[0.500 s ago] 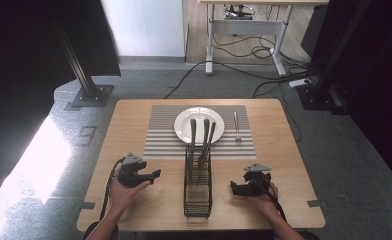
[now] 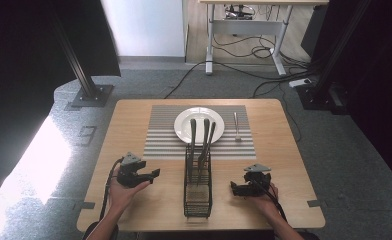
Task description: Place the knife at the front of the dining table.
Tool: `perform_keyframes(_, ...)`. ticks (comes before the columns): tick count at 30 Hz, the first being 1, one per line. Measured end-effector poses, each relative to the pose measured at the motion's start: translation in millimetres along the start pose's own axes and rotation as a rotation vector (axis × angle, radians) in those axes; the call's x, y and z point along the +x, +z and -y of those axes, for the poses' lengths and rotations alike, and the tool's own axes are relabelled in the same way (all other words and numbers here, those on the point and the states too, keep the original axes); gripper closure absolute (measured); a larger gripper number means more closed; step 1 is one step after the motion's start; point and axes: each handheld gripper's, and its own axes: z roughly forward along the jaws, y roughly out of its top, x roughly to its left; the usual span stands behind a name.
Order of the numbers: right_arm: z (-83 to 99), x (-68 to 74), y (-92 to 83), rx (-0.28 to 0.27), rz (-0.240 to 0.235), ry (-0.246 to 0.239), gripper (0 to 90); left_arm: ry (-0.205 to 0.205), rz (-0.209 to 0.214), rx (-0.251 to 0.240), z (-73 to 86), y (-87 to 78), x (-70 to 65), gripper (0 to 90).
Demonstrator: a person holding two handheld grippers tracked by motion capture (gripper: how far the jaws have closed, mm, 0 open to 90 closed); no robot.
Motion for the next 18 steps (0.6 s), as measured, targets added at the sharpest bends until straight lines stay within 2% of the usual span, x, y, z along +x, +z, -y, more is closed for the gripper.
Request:
perform_keyframes(7,-0.2,0.3,0.5,-0.003,-0.001,0.001,0.0,0.034,-0.017,-0.056,-8.1,-9.6,-7.4,29.8)
perform_keyframes(13,-0.4,0.5,0.6,-0.005,-0.005,-0.002,0.4,0.002,0.019,-0.097,-17.1,-18.2,-5.9,30.1)
perform_keyframes(18,0.0,0.6,0.6,-0.009,-0.004,-0.003,0.5,0.040,0.040,-0.122,-31.2,-21.7,-11.3,30.0)
